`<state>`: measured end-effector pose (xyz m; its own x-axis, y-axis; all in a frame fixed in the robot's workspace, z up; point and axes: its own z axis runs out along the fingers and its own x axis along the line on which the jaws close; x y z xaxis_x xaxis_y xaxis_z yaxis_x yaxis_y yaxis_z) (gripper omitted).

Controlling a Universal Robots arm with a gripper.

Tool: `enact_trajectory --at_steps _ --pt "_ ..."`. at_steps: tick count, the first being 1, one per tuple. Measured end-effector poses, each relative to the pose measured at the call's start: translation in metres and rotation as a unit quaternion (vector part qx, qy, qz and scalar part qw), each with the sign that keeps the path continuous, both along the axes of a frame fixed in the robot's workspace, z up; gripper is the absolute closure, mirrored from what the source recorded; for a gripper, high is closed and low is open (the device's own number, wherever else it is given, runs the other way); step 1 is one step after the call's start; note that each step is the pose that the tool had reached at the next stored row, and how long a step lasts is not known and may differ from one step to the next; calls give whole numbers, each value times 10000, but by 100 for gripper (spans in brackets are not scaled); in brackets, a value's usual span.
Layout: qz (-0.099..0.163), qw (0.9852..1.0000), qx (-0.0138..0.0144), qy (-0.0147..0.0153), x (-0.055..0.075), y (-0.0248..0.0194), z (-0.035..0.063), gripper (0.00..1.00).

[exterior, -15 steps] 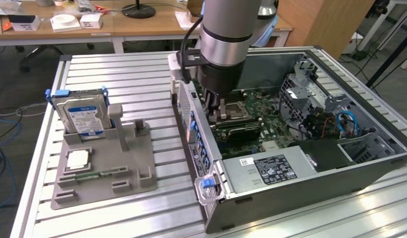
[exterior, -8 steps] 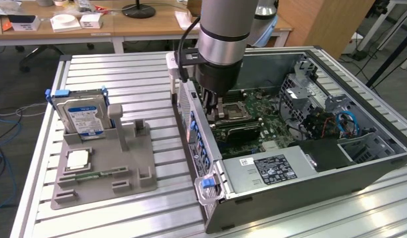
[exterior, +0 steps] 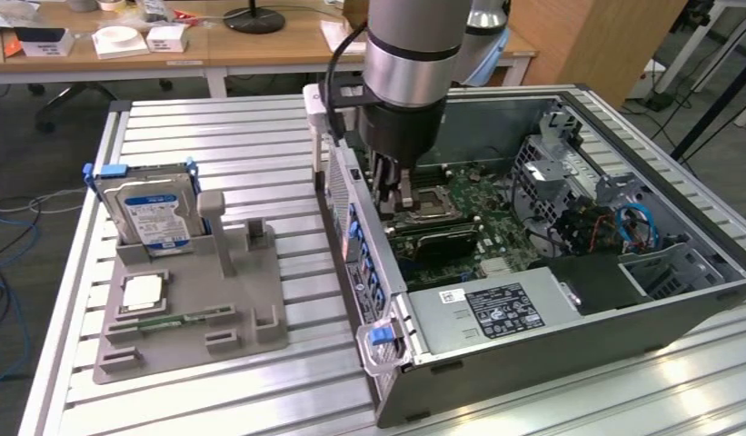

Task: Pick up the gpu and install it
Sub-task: 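Press down on the gpu until it lock into place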

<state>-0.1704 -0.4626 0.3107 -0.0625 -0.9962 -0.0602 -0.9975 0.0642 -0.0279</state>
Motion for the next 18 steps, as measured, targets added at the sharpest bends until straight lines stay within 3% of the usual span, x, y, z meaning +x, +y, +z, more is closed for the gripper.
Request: enact_trajectory --at_steps 7,11,15,18 --pt "-11 10000 0 -50 -9 -31 -67 89" --pt "-30 10000 2 -11 -13 -32 -94 89" --pt "-37 10000 1 -7 -11 -33 -151 89" --pt "-41 10000 22 -14 -6 -31 -169 89"
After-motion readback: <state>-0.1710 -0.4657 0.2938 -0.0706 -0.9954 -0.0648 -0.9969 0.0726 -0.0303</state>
